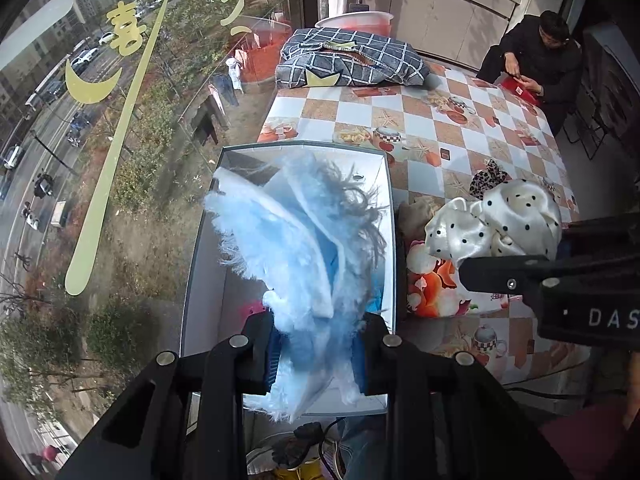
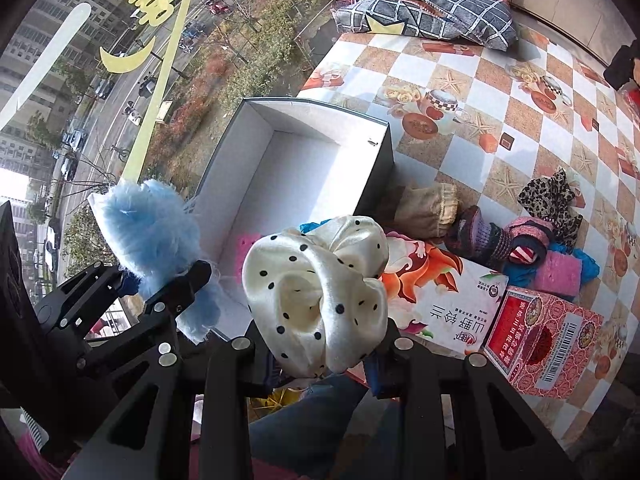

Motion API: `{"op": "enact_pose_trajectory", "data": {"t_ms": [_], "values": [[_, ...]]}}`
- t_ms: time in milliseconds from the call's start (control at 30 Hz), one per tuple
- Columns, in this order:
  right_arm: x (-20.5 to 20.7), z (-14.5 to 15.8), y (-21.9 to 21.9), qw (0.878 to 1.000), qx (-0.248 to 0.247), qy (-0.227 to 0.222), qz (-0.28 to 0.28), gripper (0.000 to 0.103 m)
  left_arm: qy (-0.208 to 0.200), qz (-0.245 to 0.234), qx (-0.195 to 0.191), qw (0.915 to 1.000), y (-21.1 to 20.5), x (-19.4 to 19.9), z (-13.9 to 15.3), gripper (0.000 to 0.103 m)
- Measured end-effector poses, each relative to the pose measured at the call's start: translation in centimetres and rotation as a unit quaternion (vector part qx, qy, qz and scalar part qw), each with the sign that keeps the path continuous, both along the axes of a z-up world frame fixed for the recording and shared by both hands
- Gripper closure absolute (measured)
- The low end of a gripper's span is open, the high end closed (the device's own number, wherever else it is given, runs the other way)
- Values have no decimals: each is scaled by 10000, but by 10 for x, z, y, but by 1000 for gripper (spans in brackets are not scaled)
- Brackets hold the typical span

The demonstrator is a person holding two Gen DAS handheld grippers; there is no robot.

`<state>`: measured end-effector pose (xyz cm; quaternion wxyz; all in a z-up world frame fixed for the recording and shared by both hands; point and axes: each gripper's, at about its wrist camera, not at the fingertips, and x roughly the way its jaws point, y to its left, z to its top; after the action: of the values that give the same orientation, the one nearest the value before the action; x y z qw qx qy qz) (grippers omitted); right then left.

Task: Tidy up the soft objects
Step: 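Carry the fluffy piece and polka-dot bow over the open white box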

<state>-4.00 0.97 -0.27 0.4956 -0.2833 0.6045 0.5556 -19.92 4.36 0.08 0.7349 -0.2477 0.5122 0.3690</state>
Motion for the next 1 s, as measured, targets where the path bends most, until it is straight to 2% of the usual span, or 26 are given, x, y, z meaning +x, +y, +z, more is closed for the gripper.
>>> {"op": "enact_pose_trajectory", "data": {"t_ms": [1000], "values": [[-15,-2,12,9998,-21,-14,203,69,18,197,-42,9998,7,-13,-5,72]]}}
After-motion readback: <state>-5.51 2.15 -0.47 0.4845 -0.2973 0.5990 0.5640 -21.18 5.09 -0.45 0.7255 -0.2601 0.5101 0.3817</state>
